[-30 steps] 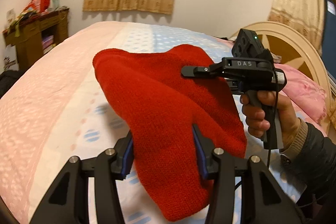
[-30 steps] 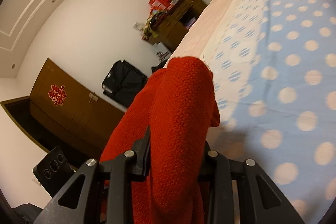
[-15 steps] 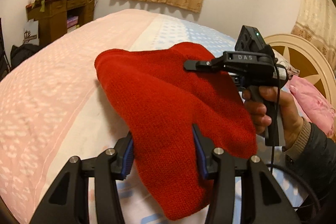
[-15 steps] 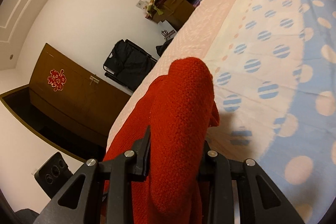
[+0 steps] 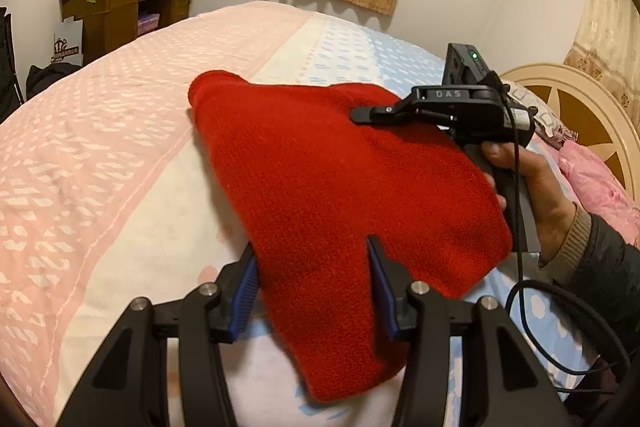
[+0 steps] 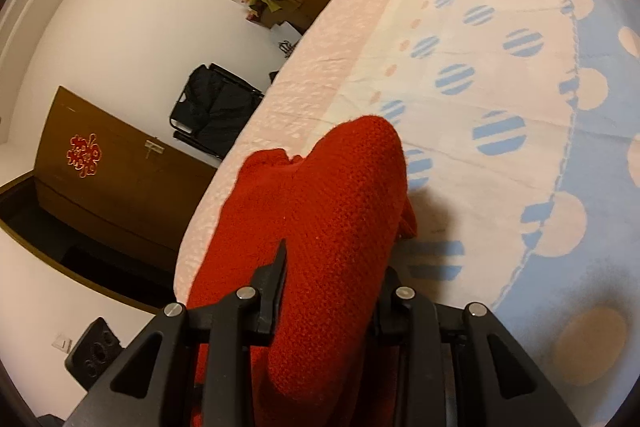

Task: Fold small clothes
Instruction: 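Lift the red sweater with the right tool and carry it along the bed, then lower the red sweater onto the pink sheet and open the right tool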

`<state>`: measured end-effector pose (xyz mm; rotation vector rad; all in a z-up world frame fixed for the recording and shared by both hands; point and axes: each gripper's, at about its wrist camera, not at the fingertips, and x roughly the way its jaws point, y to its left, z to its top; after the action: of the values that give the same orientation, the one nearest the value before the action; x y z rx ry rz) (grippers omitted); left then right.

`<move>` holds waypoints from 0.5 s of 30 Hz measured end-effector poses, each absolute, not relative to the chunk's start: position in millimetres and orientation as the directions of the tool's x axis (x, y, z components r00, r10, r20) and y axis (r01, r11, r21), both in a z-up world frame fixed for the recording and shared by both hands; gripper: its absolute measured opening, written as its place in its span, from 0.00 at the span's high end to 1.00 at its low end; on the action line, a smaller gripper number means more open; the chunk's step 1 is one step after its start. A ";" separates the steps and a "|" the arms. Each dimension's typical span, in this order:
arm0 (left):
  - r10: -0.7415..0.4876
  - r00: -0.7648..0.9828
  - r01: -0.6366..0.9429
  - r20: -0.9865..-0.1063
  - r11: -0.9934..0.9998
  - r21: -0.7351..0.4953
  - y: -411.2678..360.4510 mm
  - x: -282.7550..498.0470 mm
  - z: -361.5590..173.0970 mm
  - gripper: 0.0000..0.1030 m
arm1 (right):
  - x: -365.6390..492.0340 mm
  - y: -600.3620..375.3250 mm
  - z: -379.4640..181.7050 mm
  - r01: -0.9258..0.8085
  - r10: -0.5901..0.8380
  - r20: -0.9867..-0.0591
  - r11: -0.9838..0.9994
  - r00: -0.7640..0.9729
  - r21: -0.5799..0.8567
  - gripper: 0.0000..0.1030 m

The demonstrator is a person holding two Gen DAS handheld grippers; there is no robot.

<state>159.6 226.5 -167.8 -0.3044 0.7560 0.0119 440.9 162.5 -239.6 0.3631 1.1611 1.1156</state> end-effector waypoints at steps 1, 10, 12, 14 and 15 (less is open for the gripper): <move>-0.094 0.729 -0.126 -0.678 0.955 -0.268 226.6 159.7 -166.6 0.45 | 440.8 161.1 -240.7 -0.499 0.841 -0.539 0.455 -0.030 0.738 0.64; -0.002 0.783 -0.158 -0.622 0.966 -0.203 232.4 148.7 -147.1 0.36 | 426.6 129.1 -211.2 -0.527 0.830 -0.554 0.498 0.063 0.688 0.47; 0.033 0.794 -0.178 -0.607 0.968 -0.180 235.9 151.8 -142.8 0.25 | 419.2 119.9 -197.4 -0.550 0.837 -0.536 0.499 0.106 0.670 0.47; 0.094 0.782 -0.211 -0.616 0.970 -0.121 238.3 159.4 -143.3 0.25 | 408.7 115.8 -184.9 -0.583 0.858 -0.504 0.462 0.102 0.668 0.47; 0.120 0.773 -0.226 -0.623 0.970 -0.093 239.5 163.2 -145.5 0.25 | 401.5 117.1 -179.7 -0.603 0.868 -0.490 0.432 0.079 0.670 0.47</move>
<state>163.2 239.5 -145.5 -0.1665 0.6622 0.1882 401.5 117.1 -179.7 0.3283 0.9863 1.1312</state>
